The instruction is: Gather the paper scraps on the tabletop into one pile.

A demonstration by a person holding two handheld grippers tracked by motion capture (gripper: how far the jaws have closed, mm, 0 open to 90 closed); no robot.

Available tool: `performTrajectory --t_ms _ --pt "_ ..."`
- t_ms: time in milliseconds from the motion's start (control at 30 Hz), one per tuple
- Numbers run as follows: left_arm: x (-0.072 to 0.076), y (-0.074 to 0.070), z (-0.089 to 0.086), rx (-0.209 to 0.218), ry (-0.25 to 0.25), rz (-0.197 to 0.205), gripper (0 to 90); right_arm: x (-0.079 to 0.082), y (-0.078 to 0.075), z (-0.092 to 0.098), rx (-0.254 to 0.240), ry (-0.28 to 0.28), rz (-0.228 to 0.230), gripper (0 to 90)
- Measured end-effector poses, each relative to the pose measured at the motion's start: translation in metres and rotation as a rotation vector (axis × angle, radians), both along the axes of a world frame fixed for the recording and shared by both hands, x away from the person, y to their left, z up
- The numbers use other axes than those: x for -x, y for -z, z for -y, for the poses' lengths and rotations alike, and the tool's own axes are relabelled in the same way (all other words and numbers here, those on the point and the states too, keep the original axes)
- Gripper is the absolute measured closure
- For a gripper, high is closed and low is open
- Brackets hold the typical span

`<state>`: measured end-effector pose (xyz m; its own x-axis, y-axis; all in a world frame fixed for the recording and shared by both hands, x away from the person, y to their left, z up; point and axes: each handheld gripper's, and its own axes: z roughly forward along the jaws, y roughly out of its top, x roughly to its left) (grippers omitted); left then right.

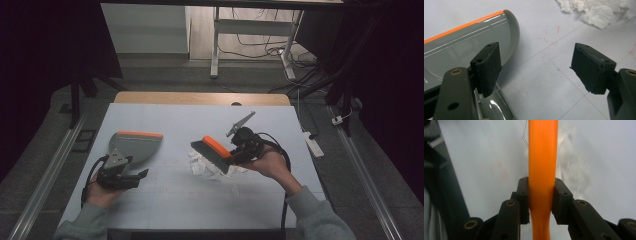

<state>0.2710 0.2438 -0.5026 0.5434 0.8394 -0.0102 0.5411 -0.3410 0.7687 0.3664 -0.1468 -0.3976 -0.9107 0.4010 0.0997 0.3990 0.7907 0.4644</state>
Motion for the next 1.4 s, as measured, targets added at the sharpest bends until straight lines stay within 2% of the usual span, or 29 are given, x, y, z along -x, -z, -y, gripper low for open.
performTrajectory --t_ms 233,333,400,433,500,600,700,733,800,900,967,1033,1100,1133,1233,1333,1400 --pt "-0.001 0.0 0.001 -0.004 0.001 -0.002 24.8 0.031 0.022 0.033 0.1 -0.096 -0.056 70.6" --pt "-0.001 0.001 0.002 -0.008 0.0 -0.003 24.8 0.04 0.036 0.036 0.147 -0.142 -0.058 70.6" --pt "-0.001 0.0 0.002 -0.008 -0.001 -0.003 24.8 0.041 0.045 0.035 0.155 -0.158 -0.06 70.6" --pt "-0.001 0.0 0.002 -0.009 -0.001 -0.003 24.8 0.04 0.049 0.033 0.163 -0.157 -0.058 70.6" --pt "0.0 0.0 0.003 -0.008 -0.001 -0.002 24.8 0.035 0.05 0.03 0.152 -0.145 -0.025 70.7" --pt "0.0 0.0 0.003 -0.006 -0.002 -0.002 24.8 0.024 0.051 0.021 0.165 -0.133 0.016 70.6" --pt "0.0 0.0 0.002 -0.004 -0.003 -0.002 24.8 0.012 0.053 0.012 0.16 -0.131 0.035 70.6" --pt "0.0 0.0 0.002 -0.004 -0.003 -0.002 24.8 0.008 0.053 0.01 0.155 -0.13 0.051 70.7" --pt "0.0 0.001 0.002 -0.008 -0.001 -0.003 24.8 0.002 0.051 0.007 0.13 -0.115 0.122 70.6" --pt "0.0 0.001 0.002 -0.009 0.0 -0.003 24.8 -0.004 0.047 0.009 0.082 -0.087 0.128 70.6" --pt "0.0 0.001 0.002 -0.004 0.001 -0.003 24.8 -0.002 0.039 0.013 0.034 -0.064 0.137 70.6" --pt "0.0 0.001 0.002 -0.004 0.001 -0.004 24.8 0.001 0.028 0.023 -0.043 -0.023 0.169 70.6" --pt "0.0 0.001 0.003 -0.006 0.002 -0.005 24.8 0.004 0.016 0.035 -0.106 0.044 0.164 70.6" --pt "0.0 0.001 0.003 -0.005 0.004 -0.004 24.8 0.006 0.012 0.04 -0.114 0.085 0.177 70.6" --pt "0.001 0.001 0.004 -0.003 0.008 -0.003 24.8 0.008 0.009 0.057 -0.097 0.22 0.177 70.6" --pt "0.001 0.001 0.004 -0.001 0.013 0.0 24.8 0.003 0.018 0.074 -0.04 0.41 0.119 70.6" --pt "0.001 0.001 0.004 -0.003 0.015 -0.001 24.8 -0.001 0.028 0.082 -0.003 0.475 0.067 70.6"
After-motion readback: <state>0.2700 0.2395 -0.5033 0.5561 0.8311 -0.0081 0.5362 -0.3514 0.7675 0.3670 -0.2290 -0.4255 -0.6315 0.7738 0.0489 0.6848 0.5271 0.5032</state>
